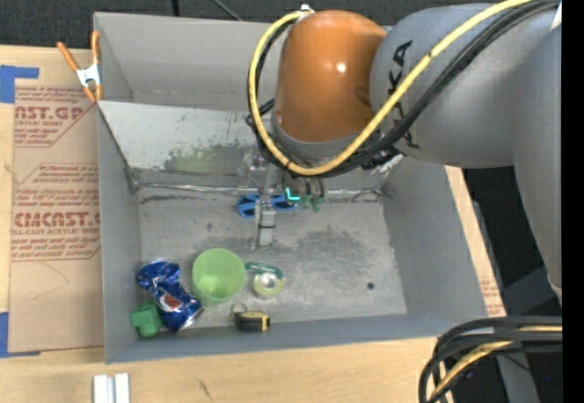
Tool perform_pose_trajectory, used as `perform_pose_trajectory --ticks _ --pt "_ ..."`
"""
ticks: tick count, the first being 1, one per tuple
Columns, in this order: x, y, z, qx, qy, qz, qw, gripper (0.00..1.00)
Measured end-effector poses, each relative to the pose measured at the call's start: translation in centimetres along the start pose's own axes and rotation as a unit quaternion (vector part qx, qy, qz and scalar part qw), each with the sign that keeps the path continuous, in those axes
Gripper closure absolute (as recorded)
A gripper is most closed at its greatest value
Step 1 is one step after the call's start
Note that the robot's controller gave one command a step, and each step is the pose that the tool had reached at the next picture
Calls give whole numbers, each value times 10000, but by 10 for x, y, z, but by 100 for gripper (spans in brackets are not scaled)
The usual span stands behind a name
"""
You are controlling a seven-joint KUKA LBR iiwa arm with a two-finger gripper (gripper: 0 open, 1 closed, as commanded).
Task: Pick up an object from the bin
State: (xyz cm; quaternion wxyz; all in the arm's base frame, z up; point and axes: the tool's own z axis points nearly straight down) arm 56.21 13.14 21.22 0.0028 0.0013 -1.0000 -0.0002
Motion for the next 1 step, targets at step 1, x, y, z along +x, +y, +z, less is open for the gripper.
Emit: perform_pose_trajectory --ticks 1 --pt "4 -60 109 7 7 -592 9982 0"
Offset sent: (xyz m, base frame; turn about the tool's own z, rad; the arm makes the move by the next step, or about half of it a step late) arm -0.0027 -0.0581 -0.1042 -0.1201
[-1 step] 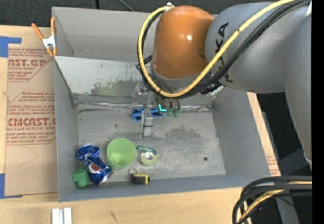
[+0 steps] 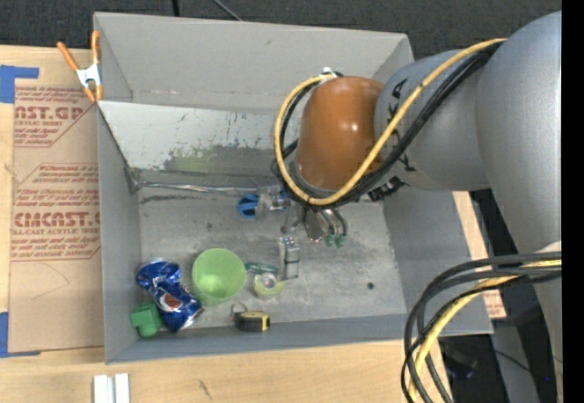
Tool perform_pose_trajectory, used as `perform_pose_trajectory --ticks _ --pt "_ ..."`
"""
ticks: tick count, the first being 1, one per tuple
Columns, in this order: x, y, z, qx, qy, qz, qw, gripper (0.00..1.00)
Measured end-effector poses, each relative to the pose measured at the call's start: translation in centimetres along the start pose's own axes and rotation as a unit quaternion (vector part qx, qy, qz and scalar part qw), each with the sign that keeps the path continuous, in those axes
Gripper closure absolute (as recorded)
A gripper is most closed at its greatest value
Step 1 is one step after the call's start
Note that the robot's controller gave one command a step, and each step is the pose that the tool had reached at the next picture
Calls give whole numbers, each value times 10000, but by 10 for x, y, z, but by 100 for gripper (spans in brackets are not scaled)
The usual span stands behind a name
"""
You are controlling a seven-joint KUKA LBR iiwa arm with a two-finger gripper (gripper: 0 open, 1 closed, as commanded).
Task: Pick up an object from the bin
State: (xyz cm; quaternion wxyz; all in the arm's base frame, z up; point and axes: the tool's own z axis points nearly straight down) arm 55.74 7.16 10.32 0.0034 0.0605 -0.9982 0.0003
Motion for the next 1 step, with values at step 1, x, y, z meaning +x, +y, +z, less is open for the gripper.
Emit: perform_pose_trajectory --ticks 1 --pt "49 67 13 -20 -11 2002 9798 0"
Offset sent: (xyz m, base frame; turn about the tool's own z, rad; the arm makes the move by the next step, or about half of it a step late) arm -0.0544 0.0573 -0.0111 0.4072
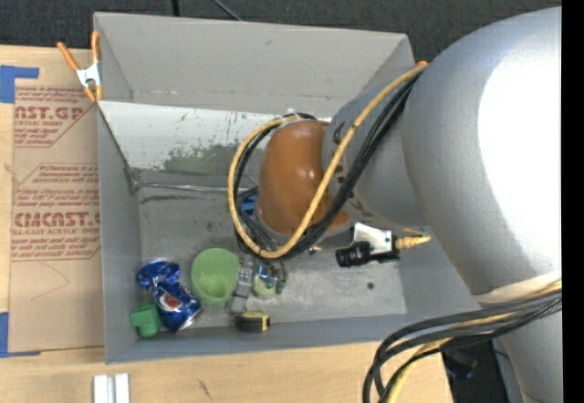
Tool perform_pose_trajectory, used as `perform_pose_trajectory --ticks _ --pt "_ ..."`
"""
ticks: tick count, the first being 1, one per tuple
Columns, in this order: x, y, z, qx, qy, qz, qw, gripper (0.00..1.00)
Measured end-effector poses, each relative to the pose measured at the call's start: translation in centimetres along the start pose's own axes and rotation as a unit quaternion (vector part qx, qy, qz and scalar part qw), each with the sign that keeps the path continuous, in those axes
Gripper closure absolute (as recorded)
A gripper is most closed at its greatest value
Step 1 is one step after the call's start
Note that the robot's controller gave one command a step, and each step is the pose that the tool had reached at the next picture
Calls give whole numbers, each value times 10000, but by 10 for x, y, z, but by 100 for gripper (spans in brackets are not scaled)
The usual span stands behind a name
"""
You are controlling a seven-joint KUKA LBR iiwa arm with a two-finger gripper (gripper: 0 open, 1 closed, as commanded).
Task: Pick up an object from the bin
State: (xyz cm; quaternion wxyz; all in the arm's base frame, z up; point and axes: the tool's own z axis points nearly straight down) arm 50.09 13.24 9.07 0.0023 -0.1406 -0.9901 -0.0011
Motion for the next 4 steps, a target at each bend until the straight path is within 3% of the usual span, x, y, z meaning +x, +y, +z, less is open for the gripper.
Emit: perform_pose_trajectory --ticks 1,2,3,4 --pt "-2 -2 -1 8 -9 12 10000 100" --pt "-44 24 -127 -24 -74 -129 9999 100" --pt "-17 66 -63 10 1 48 10000 100" --pt "7 57 -157 -14 -36 2372 9714 100"
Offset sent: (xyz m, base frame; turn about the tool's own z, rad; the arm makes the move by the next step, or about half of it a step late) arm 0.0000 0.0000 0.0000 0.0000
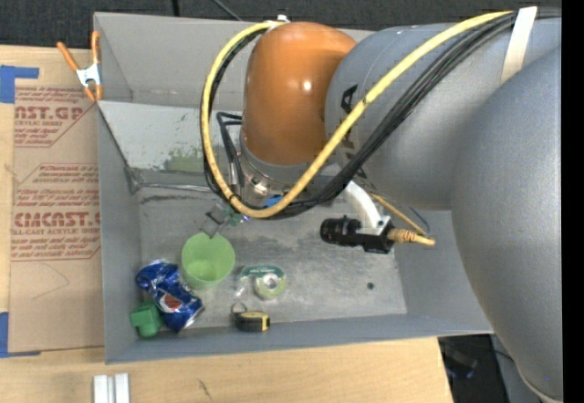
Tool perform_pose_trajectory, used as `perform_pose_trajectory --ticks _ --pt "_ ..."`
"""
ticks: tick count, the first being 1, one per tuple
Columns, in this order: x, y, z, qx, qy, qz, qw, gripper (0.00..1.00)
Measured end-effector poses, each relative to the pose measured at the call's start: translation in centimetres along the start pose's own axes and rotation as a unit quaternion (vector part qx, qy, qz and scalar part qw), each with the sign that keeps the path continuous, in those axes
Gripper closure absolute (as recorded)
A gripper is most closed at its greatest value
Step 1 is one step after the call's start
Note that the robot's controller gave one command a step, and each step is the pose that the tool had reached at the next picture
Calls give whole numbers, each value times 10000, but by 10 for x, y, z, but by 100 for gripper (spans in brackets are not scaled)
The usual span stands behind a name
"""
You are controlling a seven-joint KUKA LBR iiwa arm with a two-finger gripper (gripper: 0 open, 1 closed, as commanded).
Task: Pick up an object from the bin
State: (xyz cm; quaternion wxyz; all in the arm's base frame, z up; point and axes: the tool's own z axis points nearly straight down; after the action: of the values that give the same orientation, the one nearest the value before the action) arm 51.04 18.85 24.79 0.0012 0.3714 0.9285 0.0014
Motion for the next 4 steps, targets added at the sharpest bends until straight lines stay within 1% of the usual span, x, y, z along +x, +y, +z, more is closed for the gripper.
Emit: perform_pose_trajectory --ticks 1,2,3,4 --pt "9 4 82 58 21 199 9998 100" --pt "18 -16 -20 -17 -9 182 9998 100" --pt "42 5 56 47 14 1599 9871 100" --pt "41 5 54 30 3 1599 9871 0"
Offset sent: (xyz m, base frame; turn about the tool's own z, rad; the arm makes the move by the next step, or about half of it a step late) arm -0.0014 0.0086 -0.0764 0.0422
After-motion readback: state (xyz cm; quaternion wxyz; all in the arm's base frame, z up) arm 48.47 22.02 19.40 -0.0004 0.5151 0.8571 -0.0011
